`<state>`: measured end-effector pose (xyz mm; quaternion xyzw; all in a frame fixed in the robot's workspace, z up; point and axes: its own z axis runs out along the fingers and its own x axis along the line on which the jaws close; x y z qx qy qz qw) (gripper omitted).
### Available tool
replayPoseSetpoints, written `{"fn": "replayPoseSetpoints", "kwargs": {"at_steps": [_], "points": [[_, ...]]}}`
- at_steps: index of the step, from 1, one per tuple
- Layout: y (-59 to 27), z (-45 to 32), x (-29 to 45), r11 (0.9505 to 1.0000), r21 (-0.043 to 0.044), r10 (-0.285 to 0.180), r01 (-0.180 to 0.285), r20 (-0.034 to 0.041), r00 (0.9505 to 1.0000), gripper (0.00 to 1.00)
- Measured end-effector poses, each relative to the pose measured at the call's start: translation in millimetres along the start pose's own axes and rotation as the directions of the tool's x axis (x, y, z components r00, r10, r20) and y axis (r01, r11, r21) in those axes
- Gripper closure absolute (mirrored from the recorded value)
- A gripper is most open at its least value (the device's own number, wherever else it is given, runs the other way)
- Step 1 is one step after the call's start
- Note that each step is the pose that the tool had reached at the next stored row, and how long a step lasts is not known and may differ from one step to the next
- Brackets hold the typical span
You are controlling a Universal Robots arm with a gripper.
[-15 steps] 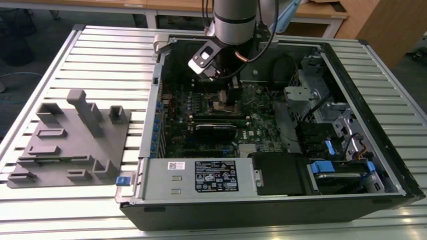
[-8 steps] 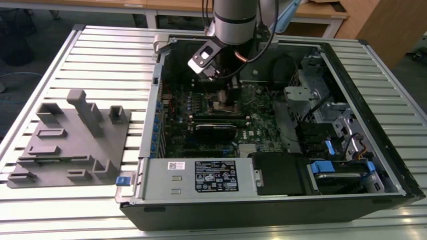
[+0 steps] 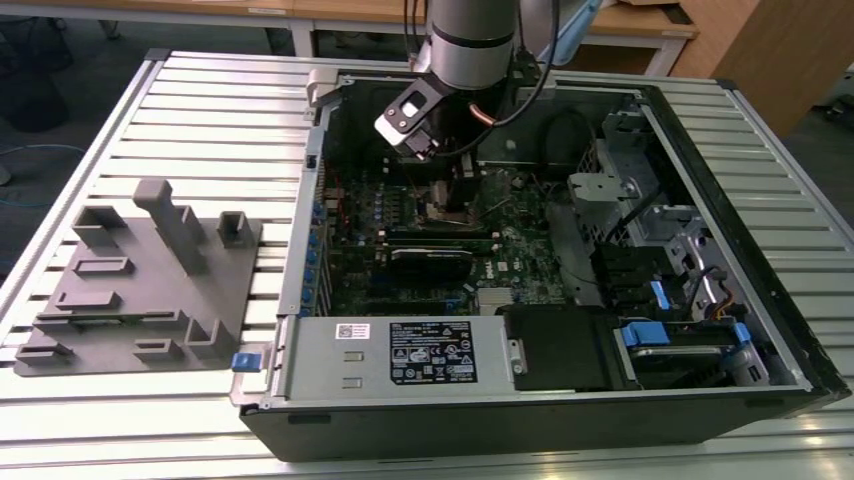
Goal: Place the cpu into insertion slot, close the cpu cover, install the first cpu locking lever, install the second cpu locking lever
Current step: 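Place the cpu into insertion slot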
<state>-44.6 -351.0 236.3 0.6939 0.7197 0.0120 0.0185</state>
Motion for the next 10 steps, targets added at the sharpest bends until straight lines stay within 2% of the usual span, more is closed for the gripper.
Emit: {"fn": "replayPoseSetpoints", "kwargs": {"at_steps": [2, 6, 10], "points": [[0.0, 0.0, 0.0, 1.0000, 0.0002, 0.009, -0.009, 0.0003, 1.0000, 0.46], [0.1, 0.0, 0.1, 0.9982, 0.0006, 0.060, -0.060, 0.0025, 0.9982, 0.46], [0.0, 0.0, 0.1, 0.9981, 0.0006, 0.062, -0.062, 0.0027, 0.9981, 0.46]]}}
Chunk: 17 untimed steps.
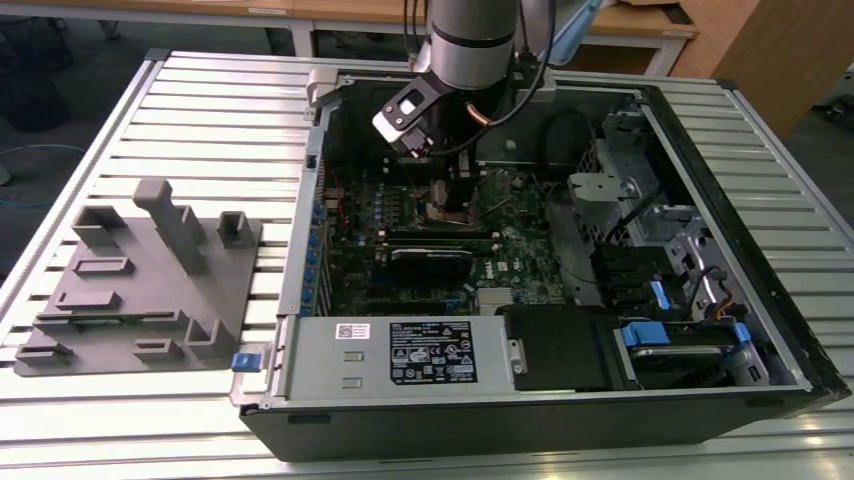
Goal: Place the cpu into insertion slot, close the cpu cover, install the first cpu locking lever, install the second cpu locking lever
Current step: 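Place the cpu into insertion slot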
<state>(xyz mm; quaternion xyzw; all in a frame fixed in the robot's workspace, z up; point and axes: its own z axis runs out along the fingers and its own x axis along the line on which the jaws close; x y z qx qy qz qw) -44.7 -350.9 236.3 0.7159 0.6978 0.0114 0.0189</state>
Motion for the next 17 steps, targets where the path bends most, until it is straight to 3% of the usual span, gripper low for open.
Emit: {"fn": "replayPoseSetpoints", "kwargs": {"at_steps": [7, 13, 17], "points": [[-0.4, 1.5, 6.1, 1.0000, -0.0028, 0.000, 0.000, -0.0003, 1.0000, 0.46], [-1.6, 7.8, 6.4, 0.9996, -0.0266, 0.000, 0.000, -0.0012, 1.0000, 0.46], [-2.6, 14.7, 6.4, 0.9996, -0.0287, 0.000, 0.000, -0.0009, 1.0000, 0.46]]}}
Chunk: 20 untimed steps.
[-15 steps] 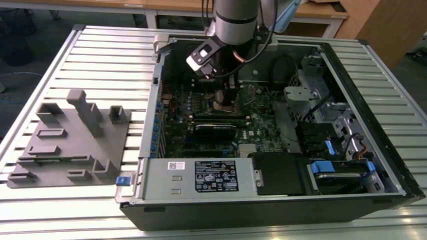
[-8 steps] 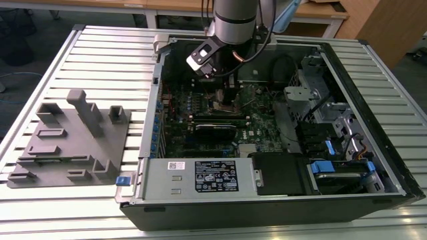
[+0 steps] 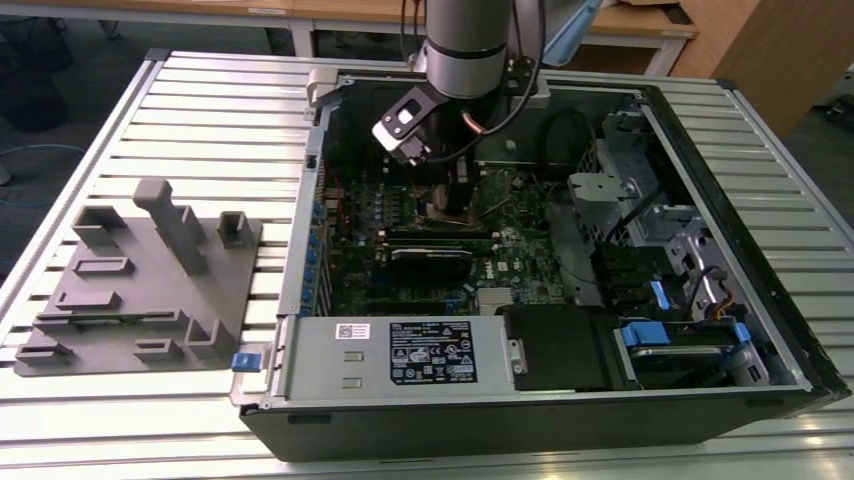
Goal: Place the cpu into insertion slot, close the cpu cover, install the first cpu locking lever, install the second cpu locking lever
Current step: 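Place the cpu into insertion slot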
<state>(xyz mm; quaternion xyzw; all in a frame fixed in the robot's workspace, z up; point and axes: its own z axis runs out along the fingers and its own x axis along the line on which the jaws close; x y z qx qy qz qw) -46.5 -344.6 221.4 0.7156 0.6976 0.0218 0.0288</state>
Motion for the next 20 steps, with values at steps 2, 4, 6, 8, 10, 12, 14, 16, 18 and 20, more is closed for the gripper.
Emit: {"fn": "replayPoseSetpoints", "kwargs": {"at_steps": [2, 4, 6, 8, 10, 12, 14, 16, 18, 20], "points": [[-0.4, 3.8, 0.1, 1.0000, -0.0001, 0.000, 0.000, -0.0002, 1.0000, 0.46], [-0.8, 6.9, 0.2, 1.0000, -0.0002, 0.000, 0.000, -0.0003, 1.0000, 0.46], [-0.9, 7.8, 0.8, 1.0000, -0.0001, 0.000, 0.000, 0.0000, 1.0000, 0.46], [-0.9, 8.3, 1.8, 1.0000, -0.0002, 0.000, 0.000, -0.0001, 1.0000, 0.46], [-1.0, 8.6, 3.0, 1.0000, -0.0001, 0.000, 0.000, 0.0000, 1.0000, 0.46], [-1.1, 8.7, 4.6, 1.0000, -0.0001, 0.000, 0.000, -0.0001, 1.0000, 0.46], [-1.2, 9.0, 6.1, 1.0000, -0.0001, 0.000, 0.000, -0.0001, 1.0000, 0.46], [-1.5, 9.5, 6.9, 1.0000, -0.0002, 0.000, 0.000, -0.0002, 1.0000, 0.46], [-1.7, 10.5, 7.2, 1.0000, -0.0002, 0.000, 0.000, -0.0002, 1.0000, 0.46], [-2.0, 12.2, 7.4, 1.0000, -0.0002, 0.000, 0.000, -0.0001, 1.0000, 0.46]]}}
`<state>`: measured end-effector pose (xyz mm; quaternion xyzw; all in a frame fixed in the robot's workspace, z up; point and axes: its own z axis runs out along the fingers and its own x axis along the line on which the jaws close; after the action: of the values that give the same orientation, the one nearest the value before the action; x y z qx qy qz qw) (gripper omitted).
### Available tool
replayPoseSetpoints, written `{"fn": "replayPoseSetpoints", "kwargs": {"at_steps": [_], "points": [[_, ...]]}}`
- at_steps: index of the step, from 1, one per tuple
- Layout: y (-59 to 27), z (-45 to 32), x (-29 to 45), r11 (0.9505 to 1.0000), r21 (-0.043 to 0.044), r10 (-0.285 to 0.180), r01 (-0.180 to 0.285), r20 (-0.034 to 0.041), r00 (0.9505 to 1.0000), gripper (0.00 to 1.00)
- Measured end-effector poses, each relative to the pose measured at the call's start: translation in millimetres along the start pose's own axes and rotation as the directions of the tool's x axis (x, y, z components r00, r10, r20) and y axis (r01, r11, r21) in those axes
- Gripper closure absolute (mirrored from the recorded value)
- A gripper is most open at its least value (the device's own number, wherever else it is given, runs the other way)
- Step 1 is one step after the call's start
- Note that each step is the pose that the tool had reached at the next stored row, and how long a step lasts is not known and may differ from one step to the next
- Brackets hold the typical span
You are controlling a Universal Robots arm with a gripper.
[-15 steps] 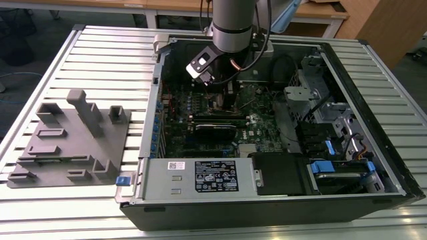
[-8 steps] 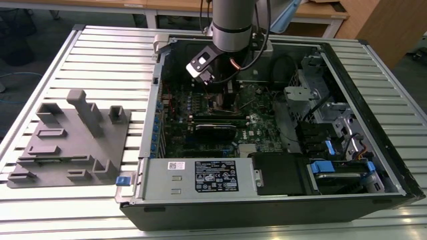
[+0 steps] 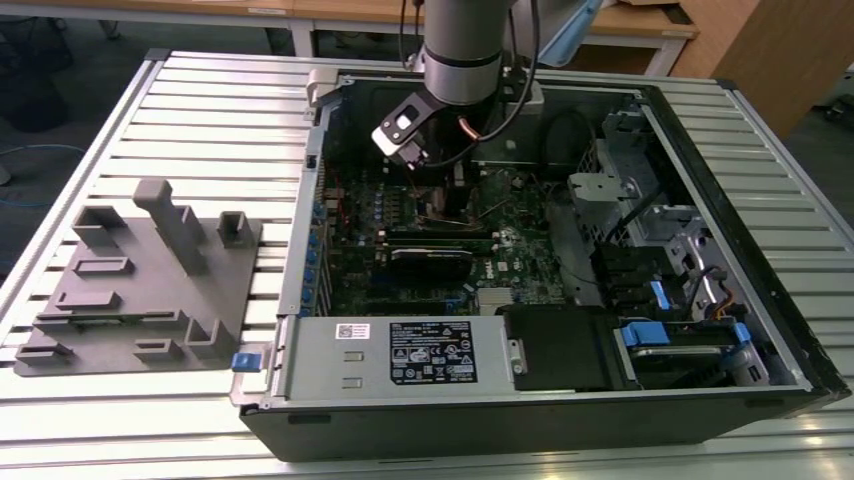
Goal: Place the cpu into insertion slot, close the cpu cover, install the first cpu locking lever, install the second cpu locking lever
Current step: 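Place the cpu into insertion slot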
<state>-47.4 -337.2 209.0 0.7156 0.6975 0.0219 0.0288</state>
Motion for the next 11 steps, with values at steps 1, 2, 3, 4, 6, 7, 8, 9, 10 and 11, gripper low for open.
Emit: {"fn": "replayPoseSetpoints", "kwargs": {"at_steps": [1, 2, 3, 4, 6, 7, 8, 9, 10, 11], "points": [[0.0, 0.5, 0.2, 1.0000, 0.0000, 0.000, 0.000, 0.0000, 1.0000, 0.46], [-0.1, 0.5, 0.2, 1.0000, 0.0001, 0.000, 0.000, 0.0001, 1.0000, 0.46], [-0.1, 0.5, 0.2, 1.0000, 0.0001, 0.000, 0.000, 0.0002, 1.0000, 0.46], [-0.1, 0.5, 0.1, 1.0000, 0.0001, 0.000, 0.000, 0.0002, 1.0000, 0.46], [-0.7, 0.8, 0.2, 1.0000, -0.0012, 0.000, 0.000, -0.0002, 1.0000, 0.46], [-1.1, 1.0, 0.2, 1.0000, -0.0022, 0.000, 0.000, -0.0006, 1.0000, 0.46], [-1.2, 1.2, 0.2, 1.0000, -0.0032, 0.000, 0.000, -0.0007, 1.0000, 0.46], [-1.3, 1.6, 0.2, 1.0000, -0.0044, 0.000, 0.000, -0.0008, 1.0000, 0.46], [-1.3, 2.1, 0.2, 1.0000, -0.0061, -0.001, 0.001, -0.0009, 1.0000, 0.46], [-1.4, 2.7, 0.2, 1.0000, -0.0085, -0.001, 0.001, -0.0011, 1.0000, 0.46]]}}
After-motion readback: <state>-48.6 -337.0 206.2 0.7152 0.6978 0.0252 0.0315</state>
